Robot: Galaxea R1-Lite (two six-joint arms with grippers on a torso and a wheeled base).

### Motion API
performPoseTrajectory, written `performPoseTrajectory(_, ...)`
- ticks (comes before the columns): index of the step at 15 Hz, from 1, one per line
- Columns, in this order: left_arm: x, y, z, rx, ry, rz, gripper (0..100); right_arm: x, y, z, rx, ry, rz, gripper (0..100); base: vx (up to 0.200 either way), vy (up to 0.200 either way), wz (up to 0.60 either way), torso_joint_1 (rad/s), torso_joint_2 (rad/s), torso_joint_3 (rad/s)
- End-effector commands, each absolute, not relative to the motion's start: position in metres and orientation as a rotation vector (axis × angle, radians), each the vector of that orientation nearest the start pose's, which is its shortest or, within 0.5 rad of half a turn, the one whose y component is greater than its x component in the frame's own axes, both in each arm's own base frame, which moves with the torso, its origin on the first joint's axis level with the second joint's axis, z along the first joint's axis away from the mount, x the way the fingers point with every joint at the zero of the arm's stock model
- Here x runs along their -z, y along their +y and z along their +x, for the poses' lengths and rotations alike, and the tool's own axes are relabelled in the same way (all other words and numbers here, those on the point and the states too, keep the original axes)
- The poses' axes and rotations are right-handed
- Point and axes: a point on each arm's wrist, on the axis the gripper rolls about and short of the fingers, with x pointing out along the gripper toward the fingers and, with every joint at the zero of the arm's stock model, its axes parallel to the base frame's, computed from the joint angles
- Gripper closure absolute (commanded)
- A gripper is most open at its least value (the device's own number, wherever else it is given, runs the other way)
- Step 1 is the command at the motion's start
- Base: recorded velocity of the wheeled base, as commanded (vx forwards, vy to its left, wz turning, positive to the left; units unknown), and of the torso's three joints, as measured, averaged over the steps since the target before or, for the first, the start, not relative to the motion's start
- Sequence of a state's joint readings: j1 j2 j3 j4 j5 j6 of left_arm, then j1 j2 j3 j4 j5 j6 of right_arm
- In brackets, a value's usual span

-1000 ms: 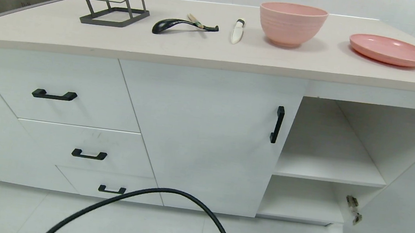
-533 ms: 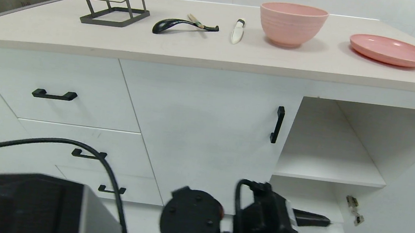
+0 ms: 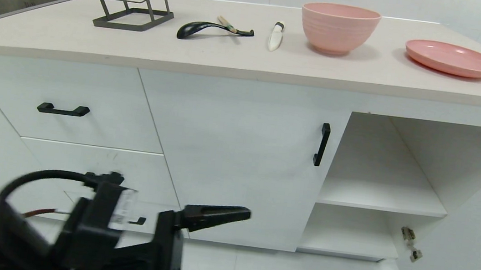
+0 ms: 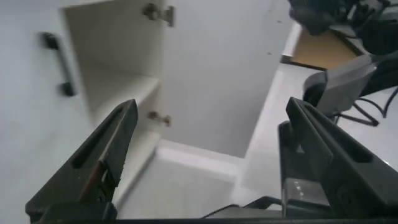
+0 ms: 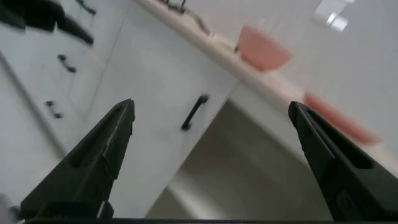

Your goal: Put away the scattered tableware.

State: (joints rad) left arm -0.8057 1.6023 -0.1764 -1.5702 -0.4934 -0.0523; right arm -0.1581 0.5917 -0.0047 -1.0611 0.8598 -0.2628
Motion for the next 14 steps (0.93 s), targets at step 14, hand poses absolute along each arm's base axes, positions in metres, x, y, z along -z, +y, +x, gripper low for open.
performPoseTrajectory(14, -0.098, -0.006, -0.018, 0.468, -0.103, 0.010, 0, -0.079, 0.005, -0.023, -0.222, -0.054, -0.162, 0, 0.000, 0.000, 0.00, 0.000, 0.00, 0.000)
